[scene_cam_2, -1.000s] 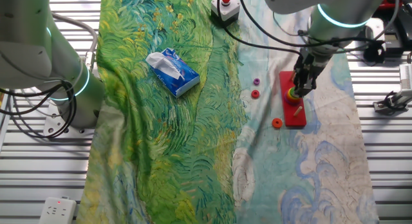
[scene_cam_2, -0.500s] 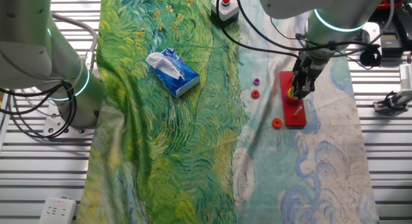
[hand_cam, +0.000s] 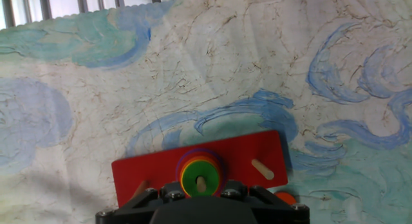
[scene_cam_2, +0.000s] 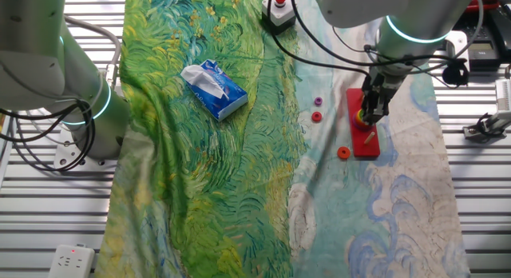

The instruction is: Take out one Hanoi block and throw it aside

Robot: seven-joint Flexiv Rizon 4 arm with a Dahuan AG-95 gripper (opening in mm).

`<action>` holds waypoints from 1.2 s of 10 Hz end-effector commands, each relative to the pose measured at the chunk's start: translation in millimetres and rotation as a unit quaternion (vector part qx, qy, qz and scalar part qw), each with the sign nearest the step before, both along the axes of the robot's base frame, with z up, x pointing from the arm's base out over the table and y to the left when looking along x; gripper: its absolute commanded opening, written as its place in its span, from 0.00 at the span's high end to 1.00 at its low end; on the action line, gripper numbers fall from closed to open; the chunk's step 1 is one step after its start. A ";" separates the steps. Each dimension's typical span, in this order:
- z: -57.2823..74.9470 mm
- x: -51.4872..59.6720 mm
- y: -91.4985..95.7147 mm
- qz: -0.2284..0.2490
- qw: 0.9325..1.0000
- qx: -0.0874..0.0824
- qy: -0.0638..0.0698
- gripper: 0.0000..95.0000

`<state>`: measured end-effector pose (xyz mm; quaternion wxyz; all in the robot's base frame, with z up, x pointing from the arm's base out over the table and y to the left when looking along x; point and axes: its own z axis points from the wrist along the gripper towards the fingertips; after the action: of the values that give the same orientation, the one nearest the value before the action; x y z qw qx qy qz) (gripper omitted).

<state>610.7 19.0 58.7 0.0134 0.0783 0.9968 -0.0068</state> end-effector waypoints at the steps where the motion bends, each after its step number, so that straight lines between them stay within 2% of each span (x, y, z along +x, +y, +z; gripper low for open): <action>1: -1.9 0.6 0.0 0.001 1.000 0.000 -0.002 0.60; 12: -6.8 1.8 3.1 0.004 1.000 0.007 -0.005 0.60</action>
<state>612.9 22.3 50.8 0.0177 0.0747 0.9970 0.0000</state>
